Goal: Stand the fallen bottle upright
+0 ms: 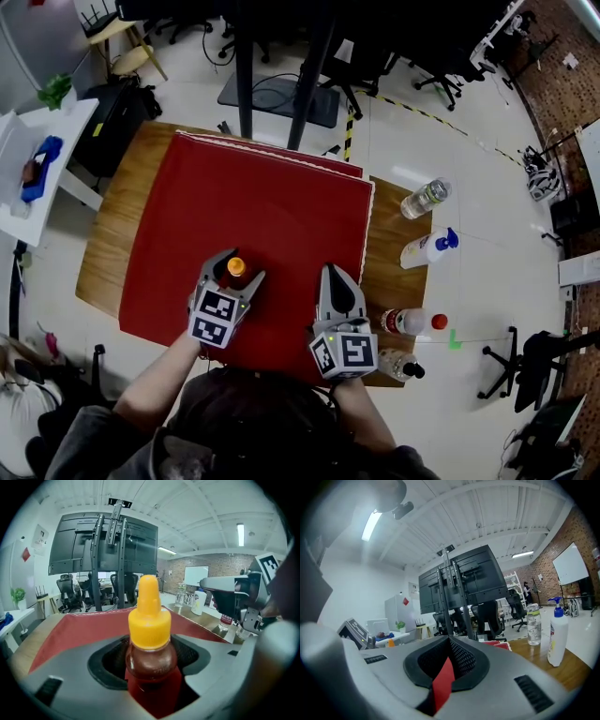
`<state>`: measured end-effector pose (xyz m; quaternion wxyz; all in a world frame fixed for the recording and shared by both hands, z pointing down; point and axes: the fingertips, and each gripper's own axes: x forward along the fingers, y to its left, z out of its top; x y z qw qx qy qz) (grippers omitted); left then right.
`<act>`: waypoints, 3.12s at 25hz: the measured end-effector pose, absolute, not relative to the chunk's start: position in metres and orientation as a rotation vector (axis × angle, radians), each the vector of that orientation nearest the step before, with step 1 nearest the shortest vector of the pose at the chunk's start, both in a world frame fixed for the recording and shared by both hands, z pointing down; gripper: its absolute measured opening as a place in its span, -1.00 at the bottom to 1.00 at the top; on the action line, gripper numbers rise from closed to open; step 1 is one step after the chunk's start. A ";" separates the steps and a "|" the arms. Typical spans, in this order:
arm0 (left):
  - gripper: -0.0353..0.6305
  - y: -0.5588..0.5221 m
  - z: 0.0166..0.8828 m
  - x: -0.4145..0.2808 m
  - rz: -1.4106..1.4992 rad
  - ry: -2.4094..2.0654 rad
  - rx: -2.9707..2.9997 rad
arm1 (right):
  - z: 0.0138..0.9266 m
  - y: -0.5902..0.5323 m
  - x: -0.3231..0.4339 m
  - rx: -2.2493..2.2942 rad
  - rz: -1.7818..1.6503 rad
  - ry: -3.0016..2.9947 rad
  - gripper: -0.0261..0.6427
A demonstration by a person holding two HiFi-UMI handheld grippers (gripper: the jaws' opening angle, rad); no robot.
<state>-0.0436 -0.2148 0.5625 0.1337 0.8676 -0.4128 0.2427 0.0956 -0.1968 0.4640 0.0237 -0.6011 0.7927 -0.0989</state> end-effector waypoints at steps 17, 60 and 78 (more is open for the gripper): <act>0.04 -0.219 0.567 -0.045 0.571 -1.324 2.621 | 0.473 -0.195 0.086 -1.873 -0.324 2.449 -0.90; 0.46 -0.200 0.535 -0.061 0.336 -1.414 2.653 | 0.456 -0.175 0.074 -1.855 -0.302 2.426 -0.90; -0.50 -0.160 0.447 -0.087 0.121 -1.490 2.691 | 0.423 -0.151 0.064 -1.818 -0.223 2.432 -0.90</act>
